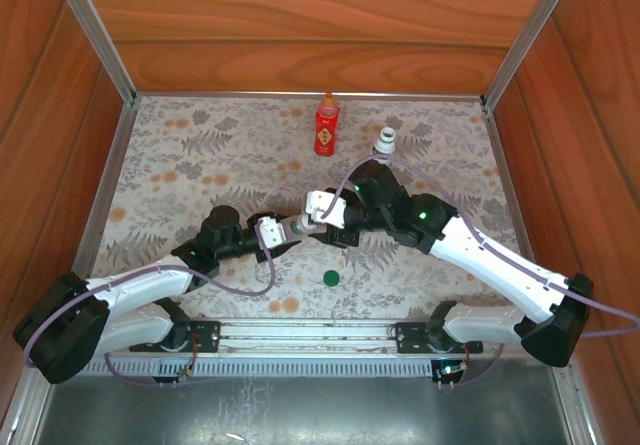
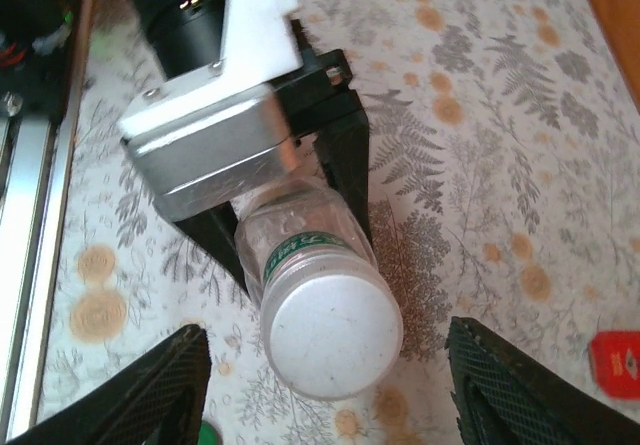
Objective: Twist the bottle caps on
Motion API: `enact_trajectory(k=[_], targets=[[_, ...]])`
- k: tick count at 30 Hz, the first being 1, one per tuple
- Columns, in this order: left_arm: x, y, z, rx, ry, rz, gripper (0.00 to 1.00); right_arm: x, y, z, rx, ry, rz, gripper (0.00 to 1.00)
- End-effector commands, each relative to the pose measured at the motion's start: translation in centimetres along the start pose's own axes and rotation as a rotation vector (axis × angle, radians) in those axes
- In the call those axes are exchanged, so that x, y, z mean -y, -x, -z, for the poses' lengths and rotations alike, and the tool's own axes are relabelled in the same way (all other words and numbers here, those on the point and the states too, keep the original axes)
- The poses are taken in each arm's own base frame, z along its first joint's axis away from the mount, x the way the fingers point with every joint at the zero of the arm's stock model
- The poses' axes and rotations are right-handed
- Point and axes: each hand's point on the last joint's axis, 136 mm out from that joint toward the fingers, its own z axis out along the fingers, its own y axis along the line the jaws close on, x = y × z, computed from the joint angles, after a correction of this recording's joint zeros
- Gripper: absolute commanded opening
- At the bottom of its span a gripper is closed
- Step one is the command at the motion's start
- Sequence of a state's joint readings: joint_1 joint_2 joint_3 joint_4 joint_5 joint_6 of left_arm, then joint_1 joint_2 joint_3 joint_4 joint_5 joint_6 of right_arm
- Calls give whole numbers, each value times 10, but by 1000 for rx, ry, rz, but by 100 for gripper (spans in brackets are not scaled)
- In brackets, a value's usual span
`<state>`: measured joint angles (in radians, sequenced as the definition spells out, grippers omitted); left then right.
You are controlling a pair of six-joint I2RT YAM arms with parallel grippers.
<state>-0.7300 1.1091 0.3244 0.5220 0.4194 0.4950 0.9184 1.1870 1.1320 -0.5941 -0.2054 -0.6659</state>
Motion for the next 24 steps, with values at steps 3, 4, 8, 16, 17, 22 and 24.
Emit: enact_trajectory(k=[3,4,8,16,17,22,24], targets=[[3,-3,0,-7,-1,-35,41,-15,4,3,-24,176,164,62],[3,-4,1,-9,1,-47,41,-14,3,1,-37,188,166,62],[1,-5,2,-16,16,-71,41,-7,-1,-10,-77,211,173,56],[-1,-7,3,-25,33,-80,41,-8,-2,-19,-89,293,160,55],[-1,-7,3,-25,34,-81,41,-8,-3,-20,-93,297,159,55],[1,-5,5,-12,31,-82,41,-6,-12,-24,-120,297,160,51],[1,-4,6,-11,31,-81,41,-5,-13,-25,-122,295,157,46]])
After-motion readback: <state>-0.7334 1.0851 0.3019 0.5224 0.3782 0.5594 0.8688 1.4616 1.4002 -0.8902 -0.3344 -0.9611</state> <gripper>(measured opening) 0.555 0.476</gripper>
